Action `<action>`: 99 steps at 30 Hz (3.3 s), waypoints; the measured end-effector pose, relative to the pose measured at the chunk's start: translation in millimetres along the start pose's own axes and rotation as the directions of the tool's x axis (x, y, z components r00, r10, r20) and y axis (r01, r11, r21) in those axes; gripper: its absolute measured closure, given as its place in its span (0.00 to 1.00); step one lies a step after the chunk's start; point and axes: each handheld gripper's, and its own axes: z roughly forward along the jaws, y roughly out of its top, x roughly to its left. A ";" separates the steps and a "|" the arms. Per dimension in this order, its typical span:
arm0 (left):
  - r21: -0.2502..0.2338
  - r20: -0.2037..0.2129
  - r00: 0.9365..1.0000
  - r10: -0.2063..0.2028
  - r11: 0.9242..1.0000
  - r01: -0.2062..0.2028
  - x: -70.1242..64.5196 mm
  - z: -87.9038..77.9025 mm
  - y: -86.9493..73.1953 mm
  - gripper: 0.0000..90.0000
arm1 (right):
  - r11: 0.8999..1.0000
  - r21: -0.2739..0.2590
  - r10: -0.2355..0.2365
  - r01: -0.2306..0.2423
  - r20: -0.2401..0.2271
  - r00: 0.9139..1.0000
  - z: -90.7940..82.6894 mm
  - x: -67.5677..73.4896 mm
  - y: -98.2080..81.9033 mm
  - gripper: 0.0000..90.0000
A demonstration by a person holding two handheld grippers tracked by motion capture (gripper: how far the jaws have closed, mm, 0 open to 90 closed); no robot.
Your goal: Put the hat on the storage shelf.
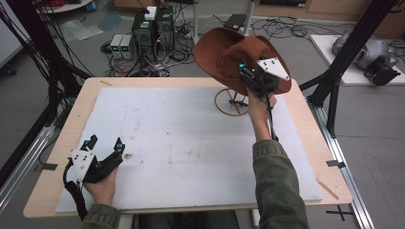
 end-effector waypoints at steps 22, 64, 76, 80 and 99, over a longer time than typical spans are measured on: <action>-0.007 0.002 1.000 -0.006 1.000 0.006 0.3 -0.9 1.1 0.22 | 0.999 -0.006 0.044 -0.044 0.024 0.999 -39.9 -20.6 3.3 0.25; 0.004 0.031 0.999 -0.009 1.000 0.009 -6.8 5.3 -1.2 0.22 | 0.993 0.037 0.112 -0.116 0.104 0.988 -142.8 -51.9 -83.0 0.20; 0.006 0.038 0.999 -0.008 1.000 0.008 -8.2 6.0 -1.0 0.22 | 0.989 0.037 0.140 -0.146 0.127 0.982 -170.4 -54.3 -107.4 0.18; 0.010 0.035 0.999 -0.013 1.000 0.012 -6.9 6.3 -2.0 0.22 | 0.992 0.051 0.105 -0.113 0.142 0.984 -176.1 -53.7 -116.3 0.18; 0.016 0.023 1.000 -0.020 1.000 0.019 -2.1 3.7 -3.3 0.22 | 0.987 0.066 0.139 -0.150 0.146 0.979 -175.7 -50.7 -141.9 0.14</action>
